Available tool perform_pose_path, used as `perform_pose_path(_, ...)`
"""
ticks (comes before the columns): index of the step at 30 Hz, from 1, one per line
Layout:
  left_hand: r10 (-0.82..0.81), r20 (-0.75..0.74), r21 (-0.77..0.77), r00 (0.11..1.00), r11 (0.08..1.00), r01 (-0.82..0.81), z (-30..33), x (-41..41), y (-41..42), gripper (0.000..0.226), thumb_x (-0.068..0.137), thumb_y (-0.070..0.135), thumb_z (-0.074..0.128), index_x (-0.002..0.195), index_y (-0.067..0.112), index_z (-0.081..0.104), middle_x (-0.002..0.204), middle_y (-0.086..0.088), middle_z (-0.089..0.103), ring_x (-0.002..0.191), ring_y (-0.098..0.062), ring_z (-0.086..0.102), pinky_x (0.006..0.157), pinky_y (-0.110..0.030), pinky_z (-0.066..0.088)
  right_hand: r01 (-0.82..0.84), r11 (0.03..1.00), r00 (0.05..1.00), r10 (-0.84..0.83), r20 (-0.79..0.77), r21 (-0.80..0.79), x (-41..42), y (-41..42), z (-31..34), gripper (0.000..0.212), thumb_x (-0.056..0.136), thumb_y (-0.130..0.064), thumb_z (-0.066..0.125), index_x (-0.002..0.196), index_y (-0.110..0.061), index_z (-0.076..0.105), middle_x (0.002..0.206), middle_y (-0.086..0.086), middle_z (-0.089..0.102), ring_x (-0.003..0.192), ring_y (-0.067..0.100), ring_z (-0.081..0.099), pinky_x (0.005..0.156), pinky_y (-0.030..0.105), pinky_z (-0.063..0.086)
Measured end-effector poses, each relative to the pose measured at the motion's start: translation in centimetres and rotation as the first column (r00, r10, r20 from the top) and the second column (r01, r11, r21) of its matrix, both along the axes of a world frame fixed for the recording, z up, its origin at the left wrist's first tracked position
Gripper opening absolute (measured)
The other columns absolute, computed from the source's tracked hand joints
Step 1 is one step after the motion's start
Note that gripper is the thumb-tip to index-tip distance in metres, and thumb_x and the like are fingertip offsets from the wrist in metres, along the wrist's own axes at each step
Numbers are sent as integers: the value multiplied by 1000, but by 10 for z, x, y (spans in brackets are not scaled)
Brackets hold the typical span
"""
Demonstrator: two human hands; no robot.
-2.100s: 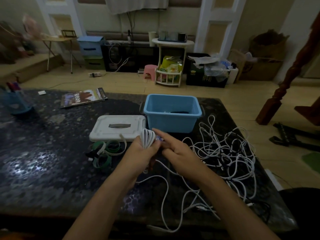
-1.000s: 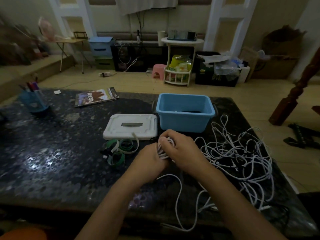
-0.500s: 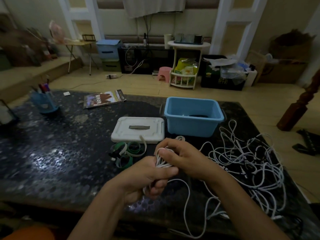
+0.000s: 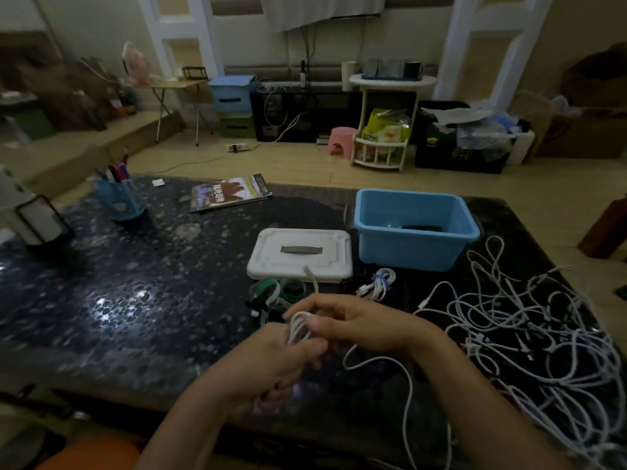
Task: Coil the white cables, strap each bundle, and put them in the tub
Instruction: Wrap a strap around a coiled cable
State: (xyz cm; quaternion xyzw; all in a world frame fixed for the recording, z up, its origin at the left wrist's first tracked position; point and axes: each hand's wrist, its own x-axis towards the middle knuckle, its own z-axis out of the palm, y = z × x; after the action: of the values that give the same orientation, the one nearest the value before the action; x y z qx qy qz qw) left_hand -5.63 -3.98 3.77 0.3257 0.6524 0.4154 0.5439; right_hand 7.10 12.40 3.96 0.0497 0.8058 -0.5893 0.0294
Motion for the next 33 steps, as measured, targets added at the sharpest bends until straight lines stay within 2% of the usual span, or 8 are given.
perform_pose_path(3, 143, -206, 24, 968, 990, -141, -5, -21, -8, 29, 98, 27, 60, 75, 11, 52, 48, -6, 35, 37, -14, 28, 38, -20, 23, 62, 987, 982, -34, 185, -146, -5, 14, -5, 48, 103, -38, 49, 149, -42, 39, 127, 7, 67, 98, 23, 71, 86, 33, 55)
perform_pose_path(5, 270, -277, 78, 922, 963, -259, -8, -31, -10, 34, 98, 25, 61, 70, 13, 48, 44, -3, 37, 34, -14, 30, 37, -21, 24, 226, 973, 961, -230, 151, 46, -21, 16, -20, 42, 103, -32, 54, 144, -35, 48, 119, 2, 70, 92, 18, 73, 83, 29, 57)
perform_pose_path(8, 388, -348, 164, 853, 921, -353, -8, -42, -8, 41, 99, 27, 59, 64, 13, 43, 41, -2, 37, 32, -15, 33, 38, -23, 26, 484, 772, 849, -529, -5, 412, -52, 9, -51, 25, 97, -29, 61, 121, -29, 69, 109, -6, 72, 95, 14, 70, 90, 37, 56)
perform_pose_path(12, 508, -327, 239, 796, 860, -451, -14, -58, -9, 44, 99, 26, 59, 60, 13, 41, 40, -4, 36, 30, -17, 33, 39, -23, 27, 541, 578, 781, -614, -111, 611, -73, -4, -65, 21, 95, -27, 62, 115, -26, 68, 115, -7, 69, 105, 16, 64, 87, 33, 51)
perform_pose_path(17, 567, -314, 277, 761, 822, -498, -23, -80, -14, 55, 98, 31, 60, 47, 22, 42, 39, -4, 35, 33, -17, 33, 46, -29, 29, 538, 602, 784, -615, -86, 590, -87, -20, -71, 20, 96, -45, 57, 104, -28, 64, 100, -8, 70, 93, 17, 65, 80, 38, 55)
perform_pose_path(22, 563, -311, 275, 766, 824, -495, -24, -78, -15, 46, 100, 26, 57, 60, 13, 38, 40, -7, 34, 33, -17, 32, 39, -23, 27, 442, 595, 787, -617, 29, 671, -93, -27, -76, 27, 91, -44, 63, 111, -27, 59, 103, -4, 68, 96, 21, 63, 78, 36, 52)
perform_pose_path(29, 570, -320, 241, 757, 822, -516, -24, -79, -14, 45, 99, 28, 58, 61, 12, 40, 40, -7, 38, 33, -19, 35, 40, -25, 29, 526, 691, 768, -637, 72, 495, -84, -22, -67, 27, 87, -27, 67, 114, -27, 65, 104, -5, 68, 96, 16, 64, 81, 32, 53)
perform_pose_path(33, 586, -286, 224, 758, 810, -541, -23, -76, -12, 44, 100, 27, 58, 63, 12, 40, 42, -8, 35, 34, -17, 33, 39, -22, 28, 642, 748, 739, -662, 124, 168, -78, -15, -58, 18, 87, -26, 74, 104, -21, 69, 91, -2, 72, 85, 17, 71, 81, 34, 59)
